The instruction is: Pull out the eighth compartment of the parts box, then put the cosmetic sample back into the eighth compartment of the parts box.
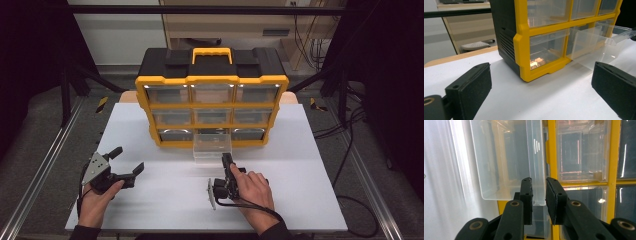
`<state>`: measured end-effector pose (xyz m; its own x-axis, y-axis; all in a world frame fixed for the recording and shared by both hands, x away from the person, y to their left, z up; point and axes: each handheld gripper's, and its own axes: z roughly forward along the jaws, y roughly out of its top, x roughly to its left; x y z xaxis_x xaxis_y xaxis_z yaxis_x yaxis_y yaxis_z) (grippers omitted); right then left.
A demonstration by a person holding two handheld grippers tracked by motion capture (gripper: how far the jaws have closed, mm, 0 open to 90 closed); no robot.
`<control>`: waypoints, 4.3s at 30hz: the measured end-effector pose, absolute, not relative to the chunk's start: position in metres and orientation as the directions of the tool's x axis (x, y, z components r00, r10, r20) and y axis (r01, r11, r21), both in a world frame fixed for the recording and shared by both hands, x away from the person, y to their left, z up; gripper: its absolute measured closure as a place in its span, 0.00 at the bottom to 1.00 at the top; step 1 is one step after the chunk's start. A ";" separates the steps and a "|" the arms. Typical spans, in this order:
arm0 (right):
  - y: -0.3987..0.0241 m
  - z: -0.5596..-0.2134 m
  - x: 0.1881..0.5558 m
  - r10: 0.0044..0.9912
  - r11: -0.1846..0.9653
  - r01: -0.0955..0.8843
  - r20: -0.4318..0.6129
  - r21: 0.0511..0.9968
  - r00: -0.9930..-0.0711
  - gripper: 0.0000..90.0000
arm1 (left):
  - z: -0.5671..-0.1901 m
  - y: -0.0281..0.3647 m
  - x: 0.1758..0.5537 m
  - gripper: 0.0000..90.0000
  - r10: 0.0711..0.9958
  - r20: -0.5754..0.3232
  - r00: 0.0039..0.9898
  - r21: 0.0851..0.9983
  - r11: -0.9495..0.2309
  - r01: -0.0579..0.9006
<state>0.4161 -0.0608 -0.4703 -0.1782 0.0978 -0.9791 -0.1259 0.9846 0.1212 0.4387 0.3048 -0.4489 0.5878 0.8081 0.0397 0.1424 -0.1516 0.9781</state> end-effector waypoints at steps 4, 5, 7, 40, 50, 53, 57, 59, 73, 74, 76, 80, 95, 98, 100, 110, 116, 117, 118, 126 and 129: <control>-0.061 -0.470 0.416 0.096 0.985 -0.127 -0.979 0.120 -0.179 0.85 | -0.449 0.305 0.439 0.03 0.808 0.040 0.587 0.978 -0.151 0.142; -0.061 -0.470 0.416 0.095 0.985 -0.128 -0.979 0.119 -0.179 0.85 | -0.449 0.305 0.439 0.03 0.808 0.040 0.587 0.978 -0.151 0.142; -0.061 -0.470 0.415 0.097 0.985 -0.126 -0.979 0.121 -0.181 0.85 | -0.449 0.305 0.439 0.03 0.808 0.040 0.588 0.978 -0.152 0.142; -0.068 -0.462 0.411 0.266 0.958 -0.043 -0.931 0.285 -0.249 0.42 | -0.449 0.305 0.439 0.03 0.809 0.034 0.587 0.979 -0.147 0.145; -0.085 -0.447 0.410 0.450 0.879 0.013 -0.818 0.477 -0.359 0.30 | -0.449 0.305 0.439 0.03 0.809 0.048 0.586 0.978 -0.157 0.137; -0.094 -0.445 0.409 0.515 0.836 0.040 -0.759 0.547 -0.399 0.28 | -0.449 0.306 0.439 0.03 0.811 0.052 0.583 0.977 -0.161 0.137; -0.105 -0.443 0.412 0.571 0.795 0.081 -0.698 0.601 -0.432 0.28 | -0.449 0.305 0.438 0.03 0.815 0.064 0.576 0.975 -0.175 0.139; -0.107 -0.442 0.413 0.588 0.781 0.094 -0.678 0.617 -0.441 0.27 | -0.448 0.305 0.438 0.03 0.815 0.067 0.576 0.974 -0.177 0.138; -0.135 -0.441 0.424 0.763 0.583 0.311 -0.373 0.751 -0.529 0.22 | -0.448 0.304 0.438 0.03 0.818 0.085 0.569 0.970 -0.199 0.141; -0.136 -0.440 0.425 0.770 0.571 0.330 -0.350 0.752 -0.534 0.22 | -0.448 0.304 0.438 0.03 0.817 0.089 0.570 0.969 -0.203 0.140; -0.139 -0.440 0.426 0.780 0.551 0.355 -0.316 0.755 -0.540 0.21 | -0.448 0.303 0.438 0.03 0.816 0.092 0.570 0.969 -0.206 0.138; -0.143 -0.439 0.428 0.789 0.528 0.404 -0.256 0.747 -0.558 0.19 | -0.449 0.302 0.438 0.03 0.814 0.099 0.572 0.966 -0.216 0.140; -0.150 -0.442 0.424 0.792 0.500 0.454 -0.179 0.737 -0.583 0.14 | -0.449 0.300 0.438 0.03 0.812 0.102 0.575 0.965 -0.220 0.140; -0.149 -0.443 0.424 0.789 0.496 0.466 -0.158 0.733 -0.593 0.12 | -0.449 0.300 0.438 0.03 0.811 0.101 0.576 0.965 -0.220 0.142; -0.147 -0.442 0.424 0.783 0.495 0.468 -0.141 0.732 -0.606 0.12 | -0.449 0.300 0.438 0.03 0.811 0.101 0.576 0.965 -0.220 0.140; -0.124 -0.445 0.418 0.733 0.543 0.449 -0.140 0.710 -0.666 0.10 | -0.448 0.300 0.438 0.03 0.810 0.100 0.578 0.966 -0.219 0.139; -0.116 -0.448 0.417 0.724 0.554 0.463 -0.125 0.692 -0.679 0.17 | -0.448 0.302 0.438 0.03 0.811 0.098 0.577 0.967 -0.214 0.136; -0.115 -0.449 0.417 0.726 0.552 0.468 -0.120 0.690 -0.677 0.18 | -0.448 0.302 0.438 0.03 0.811 0.097 0.577 0.967 -0.213 0.136; -0.114 -0.450 0.417 0.726 0.550 0.472 -0.116 0.689 -0.678 0.18 | -0.448 0.302 0.438 0.03 0.811 0.097 0.576 0.967 -0.213 0.137; -0.115 -0.452 0.419 0.729 0.535 0.491 -0.081 0.687 -0.680 0.27 | -0.448 0.300 0.438 0.03 0.808 0.100 0.580 0.965 -0.220 0.141; -0.115 -0.453 0.420 0.730 0.522 0.500 -0.060 0.691 -0.680 0.35 | -0.449 0.300 0.439 0.03 0.808 0.097 0.582 0.966 -0.218 0.142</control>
